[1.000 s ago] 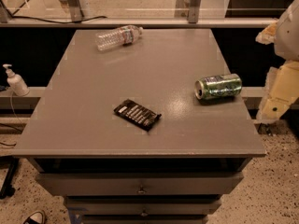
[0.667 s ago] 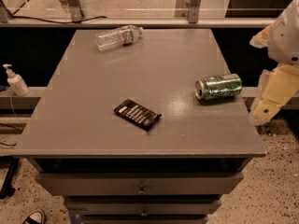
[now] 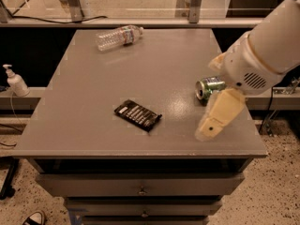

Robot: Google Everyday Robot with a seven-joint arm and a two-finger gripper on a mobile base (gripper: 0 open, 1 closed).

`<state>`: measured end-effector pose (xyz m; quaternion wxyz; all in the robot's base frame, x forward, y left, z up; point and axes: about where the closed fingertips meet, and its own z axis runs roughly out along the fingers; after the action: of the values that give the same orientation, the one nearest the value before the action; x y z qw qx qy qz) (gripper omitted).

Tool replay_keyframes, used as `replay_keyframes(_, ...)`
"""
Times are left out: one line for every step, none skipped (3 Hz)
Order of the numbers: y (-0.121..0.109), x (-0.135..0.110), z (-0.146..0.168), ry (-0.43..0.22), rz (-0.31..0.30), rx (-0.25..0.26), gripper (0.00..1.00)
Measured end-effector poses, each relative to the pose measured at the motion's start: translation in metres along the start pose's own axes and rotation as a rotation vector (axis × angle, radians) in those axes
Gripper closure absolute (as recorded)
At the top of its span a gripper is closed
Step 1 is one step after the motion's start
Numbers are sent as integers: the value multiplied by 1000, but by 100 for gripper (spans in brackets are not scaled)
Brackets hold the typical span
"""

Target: Move rxbar chocolate near water bottle

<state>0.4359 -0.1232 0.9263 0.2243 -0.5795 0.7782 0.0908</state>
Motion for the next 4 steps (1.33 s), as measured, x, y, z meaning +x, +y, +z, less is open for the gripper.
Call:
replay_keyframes(23,-29,40,-110,-8,-50,0)
replay_keyframes(35,-52,73,-201,-40,-65,0)
replay_keyframes(37,-71,99,-261,-73,-57,0)
replay_keyframes(29,-84,119,-286,-88,-40,0)
